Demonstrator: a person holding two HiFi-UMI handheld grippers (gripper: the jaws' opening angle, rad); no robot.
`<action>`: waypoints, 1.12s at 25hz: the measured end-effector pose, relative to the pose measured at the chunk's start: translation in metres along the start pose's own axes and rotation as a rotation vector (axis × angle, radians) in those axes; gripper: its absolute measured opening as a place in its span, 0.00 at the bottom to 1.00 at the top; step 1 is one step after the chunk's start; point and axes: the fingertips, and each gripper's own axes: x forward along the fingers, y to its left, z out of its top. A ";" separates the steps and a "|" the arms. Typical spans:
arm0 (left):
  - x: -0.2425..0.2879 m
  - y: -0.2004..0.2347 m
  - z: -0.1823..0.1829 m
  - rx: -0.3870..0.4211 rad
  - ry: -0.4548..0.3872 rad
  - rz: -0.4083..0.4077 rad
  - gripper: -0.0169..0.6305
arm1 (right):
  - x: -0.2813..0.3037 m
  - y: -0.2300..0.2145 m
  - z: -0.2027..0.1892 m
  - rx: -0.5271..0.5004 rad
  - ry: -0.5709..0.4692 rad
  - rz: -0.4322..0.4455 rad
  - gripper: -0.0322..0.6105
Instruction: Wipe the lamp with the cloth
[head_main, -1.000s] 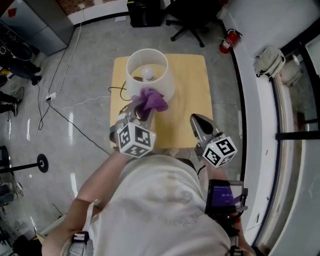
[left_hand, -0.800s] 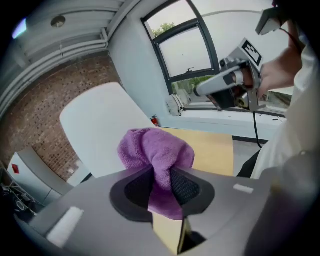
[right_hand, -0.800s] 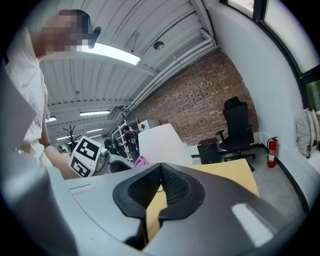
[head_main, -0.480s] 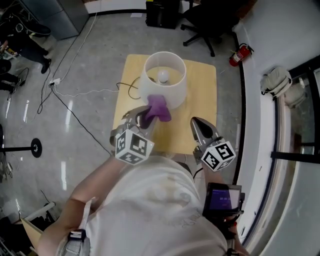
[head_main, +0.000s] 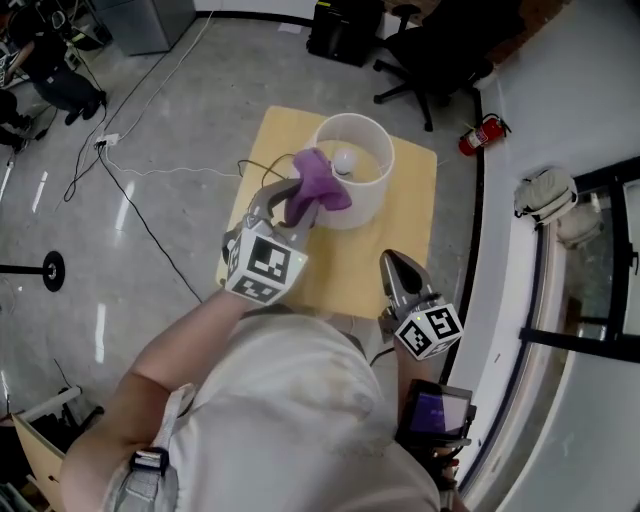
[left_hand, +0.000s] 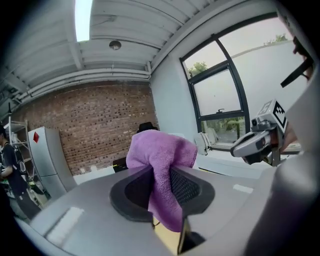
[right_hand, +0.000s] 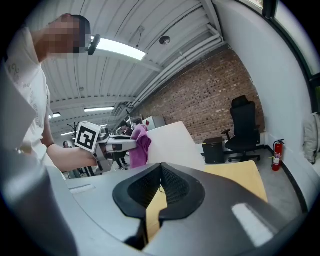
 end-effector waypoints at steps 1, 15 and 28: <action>0.001 -0.001 -0.008 -0.004 0.013 -0.003 0.17 | 0.000 -0.001 -0.002 0.002 0.001 -0.006 0.07; 0.016 -0.001 -0.131 -0.178 0.294 -0.079 0.17 | 0.022 0.011 -0.002 -0.025 0.042 0.023 0.07; 0.012 0.066 0.024 -0.298 -0.169 -0.207 0.17 | 0.024 0.003 0.001 -0.012 0.020 0.025 0.07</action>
